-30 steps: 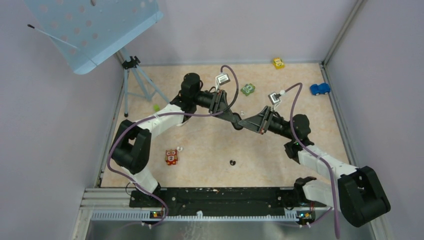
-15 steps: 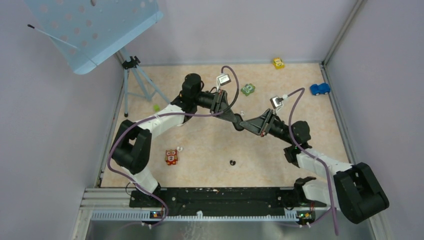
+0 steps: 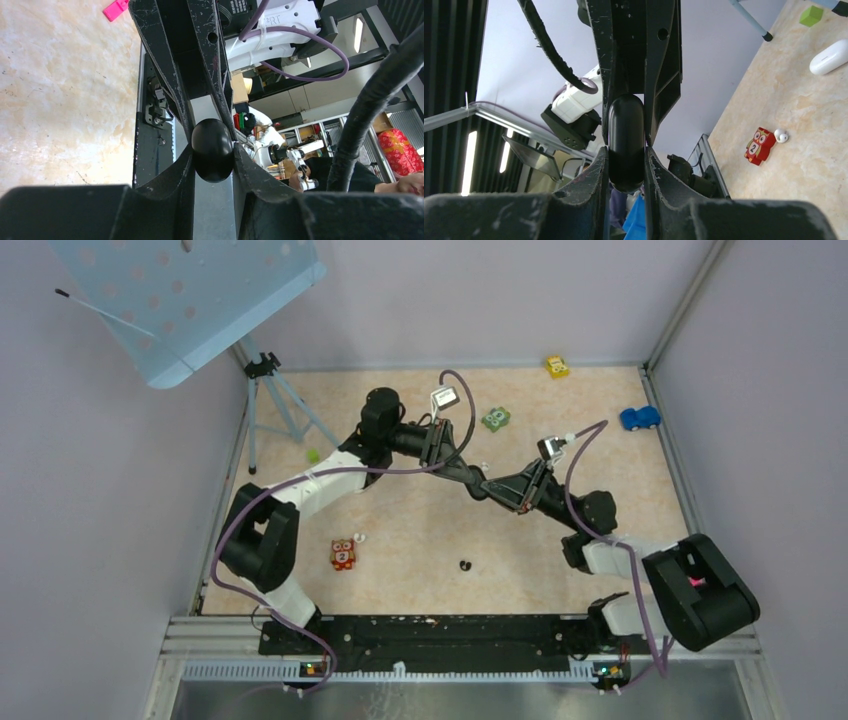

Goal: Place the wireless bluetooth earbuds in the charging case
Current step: Pass from the left arm to the right

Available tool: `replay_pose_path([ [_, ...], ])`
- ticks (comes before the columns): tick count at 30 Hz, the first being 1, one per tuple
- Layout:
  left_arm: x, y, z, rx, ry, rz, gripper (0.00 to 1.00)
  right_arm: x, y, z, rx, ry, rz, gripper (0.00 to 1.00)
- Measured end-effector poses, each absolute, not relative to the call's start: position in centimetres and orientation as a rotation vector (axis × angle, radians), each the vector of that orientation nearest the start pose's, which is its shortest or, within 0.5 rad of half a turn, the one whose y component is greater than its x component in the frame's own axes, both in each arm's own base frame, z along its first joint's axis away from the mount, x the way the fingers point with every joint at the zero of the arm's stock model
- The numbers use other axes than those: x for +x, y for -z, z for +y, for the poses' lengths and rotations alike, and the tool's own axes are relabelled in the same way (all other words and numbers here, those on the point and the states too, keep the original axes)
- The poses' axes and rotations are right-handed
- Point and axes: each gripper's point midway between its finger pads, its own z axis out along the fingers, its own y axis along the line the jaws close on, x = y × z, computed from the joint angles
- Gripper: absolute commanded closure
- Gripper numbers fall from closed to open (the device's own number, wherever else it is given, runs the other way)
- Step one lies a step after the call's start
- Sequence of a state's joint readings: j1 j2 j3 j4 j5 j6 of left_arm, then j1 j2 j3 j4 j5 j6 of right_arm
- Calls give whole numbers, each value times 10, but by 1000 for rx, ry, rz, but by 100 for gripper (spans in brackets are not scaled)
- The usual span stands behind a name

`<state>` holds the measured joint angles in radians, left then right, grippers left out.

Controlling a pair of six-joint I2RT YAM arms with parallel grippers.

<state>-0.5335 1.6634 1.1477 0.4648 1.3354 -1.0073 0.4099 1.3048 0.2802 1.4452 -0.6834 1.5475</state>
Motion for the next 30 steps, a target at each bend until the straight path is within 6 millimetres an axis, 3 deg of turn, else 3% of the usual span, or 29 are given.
replay_pose_path([
  [2, 225, -282, -341, 837, 2093, 1958, 69, 216, -264, 249, 115, -2020, 1551, 100],
  [4, 228, -280, -342, 820, 2082, 1965, 86, 218, -264, 248, 131, -2003, 1558, 100],
  [6, 231, -276, -343, 783, 2065, 2005, 96, 221, -260, 247, 157, -1959, 1585, 100],
  [10, 241, -273, -347, 731, 2005, 2075, 97, 230, -260, 241, 186, -1789, 1632, 100],
  [13, 247, -276, -347, 705, 1993, 2075, 89, 236, -265, 240, 147, -1644, 1670, 100],
  [16, 250, -275, -348, 662, 1995, 2097, 71, 239, -263, 238, 119, -1548, 1706, 100],
  [24, 260, -256, -353, 523, 1992, 2208, 59, 246, -242, 231, 138, -1404, 1772, 100],
  [28, 264, -258, -351, 487, 2000, 2208, 32, 249, -224, 226, 164, -1331, 1833, 100],
  [30, 265, -259, -351, 481, 2002, 2206, 28, 249, -218, 224, 165, -1307, 1854, 100],
])
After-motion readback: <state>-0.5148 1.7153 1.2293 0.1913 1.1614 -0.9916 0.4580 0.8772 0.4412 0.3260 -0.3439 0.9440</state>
